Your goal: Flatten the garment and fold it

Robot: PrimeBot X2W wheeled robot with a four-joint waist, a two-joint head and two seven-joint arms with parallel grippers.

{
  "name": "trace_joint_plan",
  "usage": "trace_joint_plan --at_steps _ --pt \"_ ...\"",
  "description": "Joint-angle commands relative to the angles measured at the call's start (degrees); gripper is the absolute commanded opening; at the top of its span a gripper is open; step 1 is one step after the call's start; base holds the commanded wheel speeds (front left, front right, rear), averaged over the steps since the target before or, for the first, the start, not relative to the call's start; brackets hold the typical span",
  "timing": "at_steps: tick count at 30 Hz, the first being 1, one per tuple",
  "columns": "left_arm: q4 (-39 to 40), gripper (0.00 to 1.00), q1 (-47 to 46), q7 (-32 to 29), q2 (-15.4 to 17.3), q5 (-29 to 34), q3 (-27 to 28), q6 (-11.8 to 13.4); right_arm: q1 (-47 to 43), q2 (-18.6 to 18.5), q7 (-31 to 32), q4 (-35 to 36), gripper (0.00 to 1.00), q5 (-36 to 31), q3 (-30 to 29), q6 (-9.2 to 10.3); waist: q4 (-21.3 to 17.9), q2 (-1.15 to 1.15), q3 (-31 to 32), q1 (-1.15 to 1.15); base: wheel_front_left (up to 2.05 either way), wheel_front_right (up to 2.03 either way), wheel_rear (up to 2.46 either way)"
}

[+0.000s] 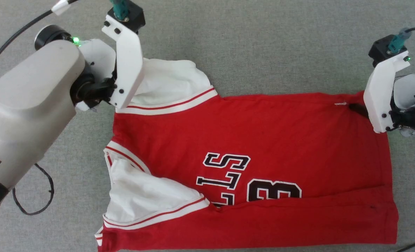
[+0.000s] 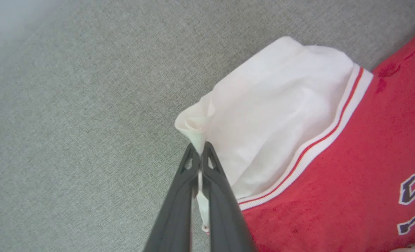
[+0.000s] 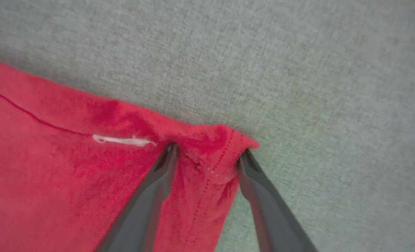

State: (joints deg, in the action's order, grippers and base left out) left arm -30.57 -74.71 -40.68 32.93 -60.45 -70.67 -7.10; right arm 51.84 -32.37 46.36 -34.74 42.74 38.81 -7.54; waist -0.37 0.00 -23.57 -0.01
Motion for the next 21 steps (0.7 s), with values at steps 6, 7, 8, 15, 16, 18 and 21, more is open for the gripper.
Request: trace_joint_plan --at_steps 6,7,8,15,16,18,21 --pt "-1.2 0.00 1.6 2.9 1.4 -2.0 -0.6 -0.4 -1.8 1.2 -7.0 -1.6 0.00 2.6 3.4 0.05 -2.0 0.00 3.3 0.01 0.00 0.00 0.00" --pt "-1.2 0.00 2.1 3.6 1.7 -2.3 -0.6 -0.4 -1.6 1.3 -8.3 -1.6 0.00 2.9 3.7 0.05 -2.4 0.00 4.0 0.01 0.00 0.00 0.00" --pt "-1.1 0.00 2.6 4.3 2.0 -2.9 -0.6 -0.4 -1.5 1.3 -9.4 -1.4 0.00 3.0 4.2 0.05 -2.8 0.00 4.9 0.01 0.00 0.00 0.00" --pt "3.0 0.00 7.3 8.9 4.8 -4.6 -1.2 -0.4 -3.4 -0.3 -18.5 1.7 0.00 5.2 7.4 0.05 -3.5 0.00 11.8 0.01 0.00 0.00 0.00" --pt "3.8 0.00 7.9 9.6 5.5 -4.8 -1.3 -0.4 -4.0 -1.0 -19.8 2.3 0.00 5.5 7.8 0.05 -3.5 0.00 12.6 0.01 0.00 0.00 0.00" --pt "5.6 0.00 9.2 10.5 6.9 -4.6 -1.5 -0.4 -5.2 -2.6 -22.2 3.6 0.00 5.7 8.5 0.05 -3.1 0.00 14.2 0.01 0.00 0.00 0.00" --pt "7.5 0.00 10.8 11.4 8.4 -4.7 -1.6 -0.4 -7.0 -4.2 -24.5 4.8 0.00 6.6 8.8 0.05 -2.6 0.00 15.9 0.01 0.00 0.00 0.00"
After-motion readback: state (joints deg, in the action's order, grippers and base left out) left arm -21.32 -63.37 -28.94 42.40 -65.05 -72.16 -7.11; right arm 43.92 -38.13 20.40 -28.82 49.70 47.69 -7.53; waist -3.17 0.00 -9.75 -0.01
